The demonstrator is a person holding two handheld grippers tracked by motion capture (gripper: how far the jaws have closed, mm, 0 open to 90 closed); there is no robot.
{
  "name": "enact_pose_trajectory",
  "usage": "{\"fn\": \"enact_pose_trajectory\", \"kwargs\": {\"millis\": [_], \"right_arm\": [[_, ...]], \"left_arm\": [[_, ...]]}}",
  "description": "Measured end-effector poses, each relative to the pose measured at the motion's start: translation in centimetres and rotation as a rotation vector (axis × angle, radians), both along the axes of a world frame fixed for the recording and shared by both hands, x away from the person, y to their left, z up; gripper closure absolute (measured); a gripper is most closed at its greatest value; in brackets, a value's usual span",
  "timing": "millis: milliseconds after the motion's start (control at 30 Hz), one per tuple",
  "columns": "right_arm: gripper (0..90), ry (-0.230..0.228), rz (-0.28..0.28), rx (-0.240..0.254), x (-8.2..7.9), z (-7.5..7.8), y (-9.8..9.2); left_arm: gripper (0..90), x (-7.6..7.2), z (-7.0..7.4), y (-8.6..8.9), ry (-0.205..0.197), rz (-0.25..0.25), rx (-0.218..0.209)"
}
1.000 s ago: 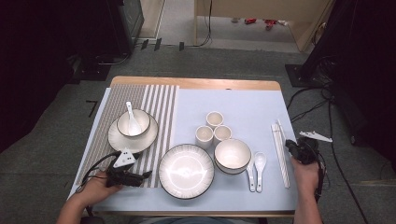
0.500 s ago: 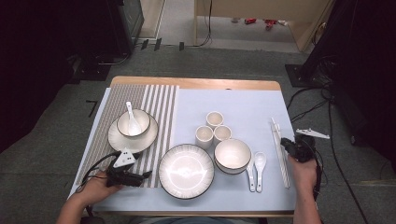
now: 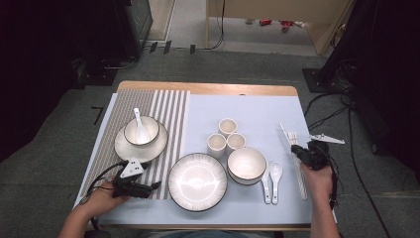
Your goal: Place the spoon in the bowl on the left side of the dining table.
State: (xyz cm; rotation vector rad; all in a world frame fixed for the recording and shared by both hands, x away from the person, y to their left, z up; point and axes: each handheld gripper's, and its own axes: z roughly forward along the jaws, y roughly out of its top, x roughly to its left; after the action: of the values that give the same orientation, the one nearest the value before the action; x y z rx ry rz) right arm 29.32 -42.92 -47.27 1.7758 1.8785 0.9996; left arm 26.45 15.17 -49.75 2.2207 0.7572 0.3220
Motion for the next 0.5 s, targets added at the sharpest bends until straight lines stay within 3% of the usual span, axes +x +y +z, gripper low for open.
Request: {"fn": "enact_pose_trajectory", "kwargs": {"millis": [500], "right_arm": [[85.4, 0.0, 0.053, 0.006, 0.19, 0.25, 1.02]], "left_arm": [[17.5, 0.0, 0.0, 0.0, 0.0, 0.0, 0.0]]}}
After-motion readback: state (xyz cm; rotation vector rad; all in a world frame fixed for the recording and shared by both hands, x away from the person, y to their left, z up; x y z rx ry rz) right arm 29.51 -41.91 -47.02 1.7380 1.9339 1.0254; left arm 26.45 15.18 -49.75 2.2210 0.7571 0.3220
